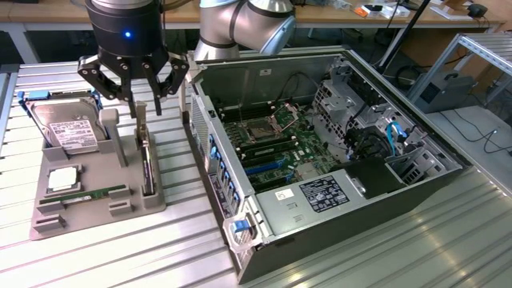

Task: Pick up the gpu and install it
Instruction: 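Pick up the gpu and move the gpu toward the slot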

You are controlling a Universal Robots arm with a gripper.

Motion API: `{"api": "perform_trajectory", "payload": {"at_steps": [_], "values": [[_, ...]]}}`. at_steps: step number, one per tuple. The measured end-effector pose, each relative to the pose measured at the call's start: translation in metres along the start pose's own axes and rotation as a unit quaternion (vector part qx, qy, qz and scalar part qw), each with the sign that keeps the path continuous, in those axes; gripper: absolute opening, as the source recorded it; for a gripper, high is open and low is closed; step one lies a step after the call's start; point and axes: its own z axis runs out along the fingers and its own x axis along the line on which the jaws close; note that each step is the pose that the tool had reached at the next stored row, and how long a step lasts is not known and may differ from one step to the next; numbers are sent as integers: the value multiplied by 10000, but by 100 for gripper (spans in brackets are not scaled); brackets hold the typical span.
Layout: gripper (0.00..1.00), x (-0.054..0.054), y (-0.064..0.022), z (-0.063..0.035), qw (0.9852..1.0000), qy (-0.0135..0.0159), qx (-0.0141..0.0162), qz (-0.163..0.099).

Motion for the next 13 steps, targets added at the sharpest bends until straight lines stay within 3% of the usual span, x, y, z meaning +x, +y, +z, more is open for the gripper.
{"api": "perform_trajectory", "payload": {"at_steps": [13], "values": [[42,3,-3,71,10000,0,0,0]]}}
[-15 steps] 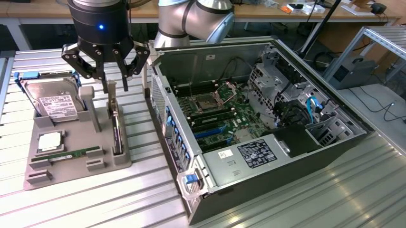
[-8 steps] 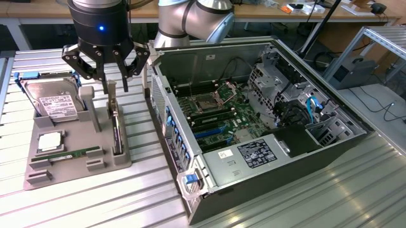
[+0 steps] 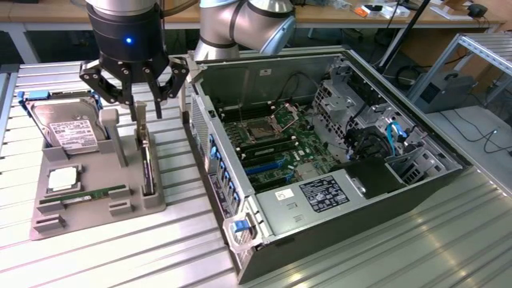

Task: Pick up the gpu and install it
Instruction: 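Pick up the gpu and move the gpu toward the slot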

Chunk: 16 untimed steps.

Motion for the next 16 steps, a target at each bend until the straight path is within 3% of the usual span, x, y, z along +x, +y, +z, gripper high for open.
{"api": "perform_trajectory", "payload": {"at_steps": [16], "values": [[42,3,-3,71,10000,0,0,0]]}}
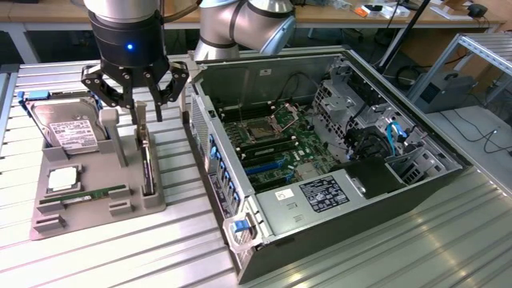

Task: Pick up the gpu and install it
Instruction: 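Pick up the gpu and move the gpu toward the slot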

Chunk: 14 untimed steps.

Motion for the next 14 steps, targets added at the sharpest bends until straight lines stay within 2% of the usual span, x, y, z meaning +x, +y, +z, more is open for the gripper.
{"api": "perform_trajectory", "payload": {"at_steps": [14], "values": [[42,3,-2,49,10000,0,0,0]]}}
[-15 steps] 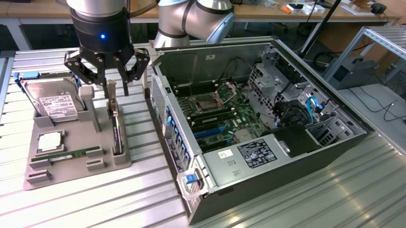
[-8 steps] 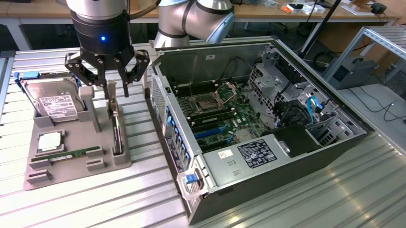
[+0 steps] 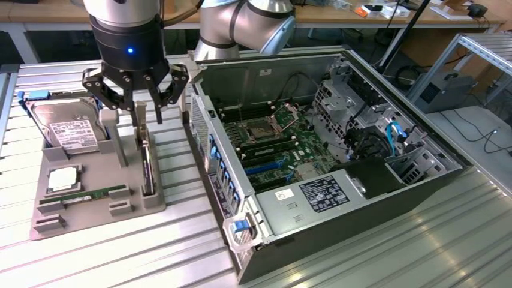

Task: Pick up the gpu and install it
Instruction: 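Pick up the gpu and move the gpu toward the slot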

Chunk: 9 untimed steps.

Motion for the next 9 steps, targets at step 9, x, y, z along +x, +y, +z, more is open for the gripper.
{"api": "perform_trajectory", "payload": {"at_steps": [9], "values": [[42,2,-1,35,10000,0,0,0]]}}
